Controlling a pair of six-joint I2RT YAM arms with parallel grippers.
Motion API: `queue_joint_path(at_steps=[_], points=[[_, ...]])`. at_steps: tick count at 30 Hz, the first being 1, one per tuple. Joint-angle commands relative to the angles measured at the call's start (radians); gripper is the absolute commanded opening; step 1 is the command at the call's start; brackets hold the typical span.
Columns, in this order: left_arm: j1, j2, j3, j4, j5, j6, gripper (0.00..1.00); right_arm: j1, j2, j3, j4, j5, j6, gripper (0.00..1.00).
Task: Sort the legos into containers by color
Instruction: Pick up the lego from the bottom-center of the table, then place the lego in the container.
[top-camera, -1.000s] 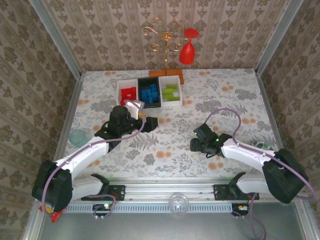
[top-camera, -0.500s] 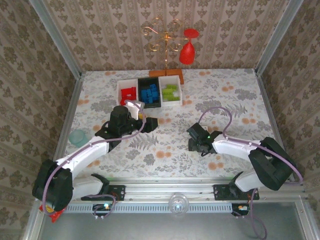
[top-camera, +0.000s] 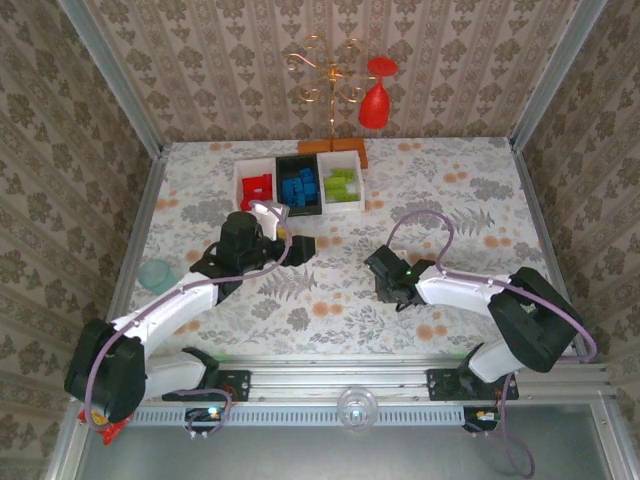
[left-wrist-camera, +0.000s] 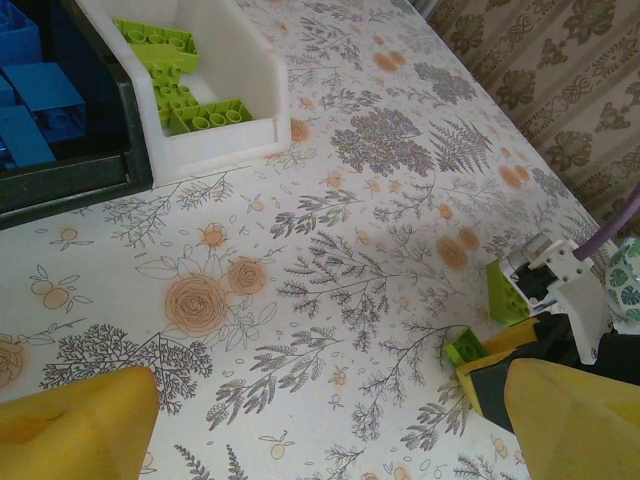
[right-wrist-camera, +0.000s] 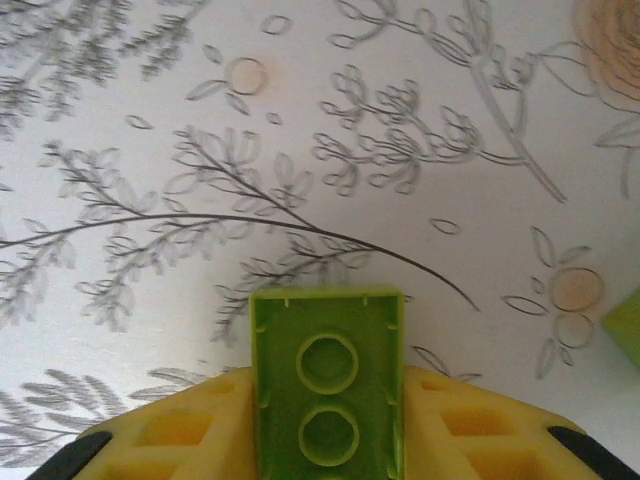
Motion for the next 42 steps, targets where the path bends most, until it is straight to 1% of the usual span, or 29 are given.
queue_joint_path(at_steps=[1,8,14,21,23,27,34,40,42], points=[[0.009,-0.009,0.002,-0.001,-0.011,0.001,0.91,0.01,0.004,0.063,0.023,-0.016,-0.039,0.36],[0.032,-0.012,-0.003,-0.015,-0.039,0.005,0.91,-0.012,0.027,0.255,0.063,-0.048,-0.126,0.36],[0.072,-0.054,-0.029,-0.019,-0.063,-0.002,0.91,-0.048,0.126,0.484,0.1,-0.12,-0.179,0.35],[0.09,-0.129,-0.059,-0.025,-0.081,-0.016,0.91,-0.099,0.328,0.734,0.125,-0.222,-0.181,0.35],[0.119,-0.146,-0.066,-0.025,-0.084,-0.019,0.91,-0.113,0.387,0.799,0.126,-0.239,-0.179,0.35],[0.13,-0.156,-0.066,-0.029,-0.08,-0.024,0.91,-0.139,0.52,0.942,0.115,-0.275,-0.169,0.35],[0.133,-0.153,-0.066,-0.022,-0.063,-0.028,0.91,-0.197,0.718,1.199,0.054,-0.289,-0.17,0.34],[0.133,-0.15,-0.066,-0.019,-0.055,-0.032,0.91,-0.254,0.831,1.329,-0.002,-0.282,-0.184,0.35],[0.133,-0.147,-0.066,-0.017,-0.053,-0.032,0.91,-0.266,0.858,1.364,-0.019,-0.285,-0.192,0.38]])
